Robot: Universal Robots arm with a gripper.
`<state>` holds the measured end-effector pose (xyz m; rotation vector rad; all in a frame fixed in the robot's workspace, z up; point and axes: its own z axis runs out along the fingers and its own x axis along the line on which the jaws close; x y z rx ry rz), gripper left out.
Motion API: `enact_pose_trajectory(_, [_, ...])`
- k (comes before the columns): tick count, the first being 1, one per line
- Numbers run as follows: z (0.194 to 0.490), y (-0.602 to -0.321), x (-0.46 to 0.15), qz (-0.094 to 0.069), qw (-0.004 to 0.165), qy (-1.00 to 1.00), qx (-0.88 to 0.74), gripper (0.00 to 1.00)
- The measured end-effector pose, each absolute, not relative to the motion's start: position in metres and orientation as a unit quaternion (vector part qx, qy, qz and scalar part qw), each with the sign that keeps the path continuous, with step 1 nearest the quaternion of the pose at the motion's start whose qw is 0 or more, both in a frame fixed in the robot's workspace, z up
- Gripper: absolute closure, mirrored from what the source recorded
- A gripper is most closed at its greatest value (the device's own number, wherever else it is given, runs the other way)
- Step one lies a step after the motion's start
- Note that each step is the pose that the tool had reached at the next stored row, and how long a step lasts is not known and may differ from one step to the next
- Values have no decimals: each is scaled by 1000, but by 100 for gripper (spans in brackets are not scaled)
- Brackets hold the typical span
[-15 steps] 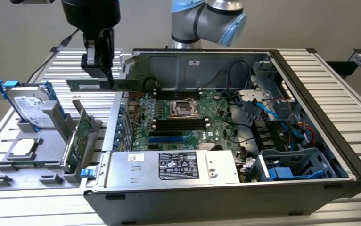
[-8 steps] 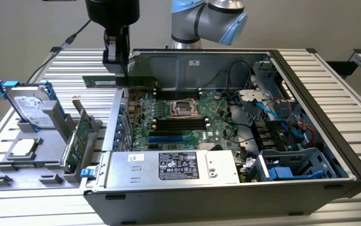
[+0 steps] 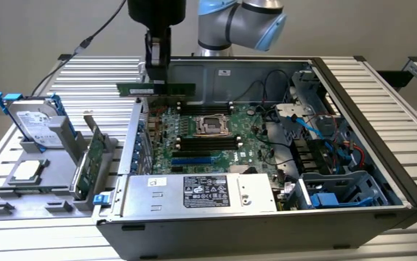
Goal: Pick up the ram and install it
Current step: 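Pick up the ram and move it above insertion slot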
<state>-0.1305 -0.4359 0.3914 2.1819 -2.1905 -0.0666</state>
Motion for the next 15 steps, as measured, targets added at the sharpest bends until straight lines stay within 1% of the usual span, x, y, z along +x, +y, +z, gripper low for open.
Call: enact_pose_trajectory(15, [388, -419, -63, -21, 25, -708, 705, 86])
